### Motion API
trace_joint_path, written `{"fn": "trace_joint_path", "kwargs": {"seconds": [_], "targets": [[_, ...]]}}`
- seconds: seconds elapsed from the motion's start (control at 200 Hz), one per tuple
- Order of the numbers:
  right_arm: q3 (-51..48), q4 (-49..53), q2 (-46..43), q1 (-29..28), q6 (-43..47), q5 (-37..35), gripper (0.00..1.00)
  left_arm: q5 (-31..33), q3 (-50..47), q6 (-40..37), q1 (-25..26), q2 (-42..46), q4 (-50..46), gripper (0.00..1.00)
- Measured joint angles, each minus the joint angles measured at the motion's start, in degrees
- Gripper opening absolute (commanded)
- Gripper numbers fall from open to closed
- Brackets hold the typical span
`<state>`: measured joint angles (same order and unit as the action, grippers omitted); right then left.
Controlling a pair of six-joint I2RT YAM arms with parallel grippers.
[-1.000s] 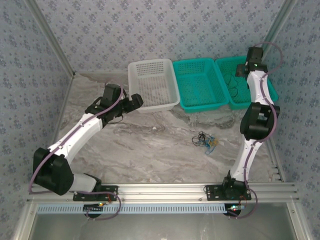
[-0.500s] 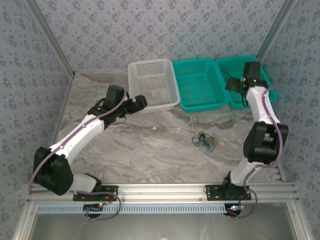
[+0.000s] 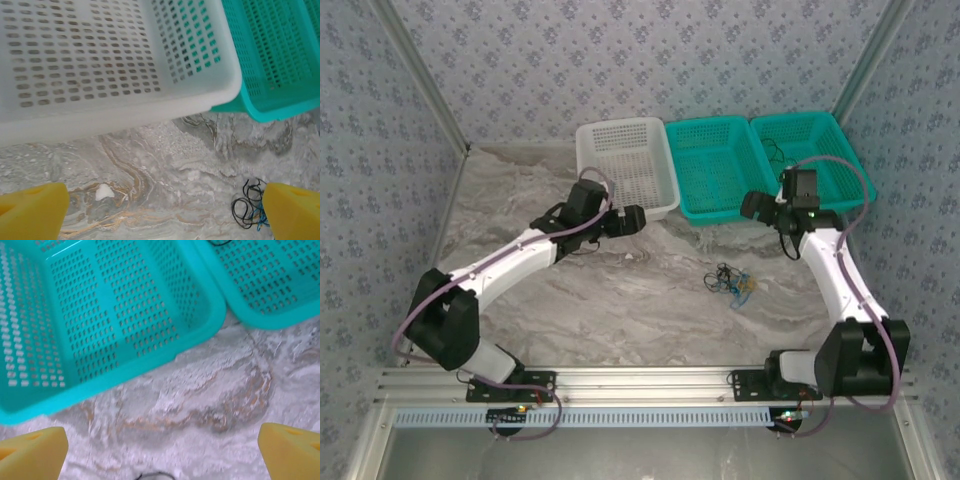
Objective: Untangle the cables
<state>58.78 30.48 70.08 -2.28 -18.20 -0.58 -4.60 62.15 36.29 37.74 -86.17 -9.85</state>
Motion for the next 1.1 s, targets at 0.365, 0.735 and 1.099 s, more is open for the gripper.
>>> {"fn": "trace_joint_path", "kwargs": {"seconds": [0.365, 0.735, 1.099], "targets": [[-7.5, 9.9, -14.9, -2.1, -0.4, 2.1, 1.00, 0.7, 4.5, -8.0, 7.1, -3.4, 2.1, 0.99], [-8.2, 18.7, -12.9, -9.1, -3.9, -2.2, 1.00, -1.7, 8.2, -9.2, 8.7, -9.9, 1.8, 0.99], [-10.4, 19.3, -12.2, -6.5, -8.4, 0.6, 0.92, -4.0, 14.2, -11.8, 14.1, -16.9, -0.4, 0.99]]}}
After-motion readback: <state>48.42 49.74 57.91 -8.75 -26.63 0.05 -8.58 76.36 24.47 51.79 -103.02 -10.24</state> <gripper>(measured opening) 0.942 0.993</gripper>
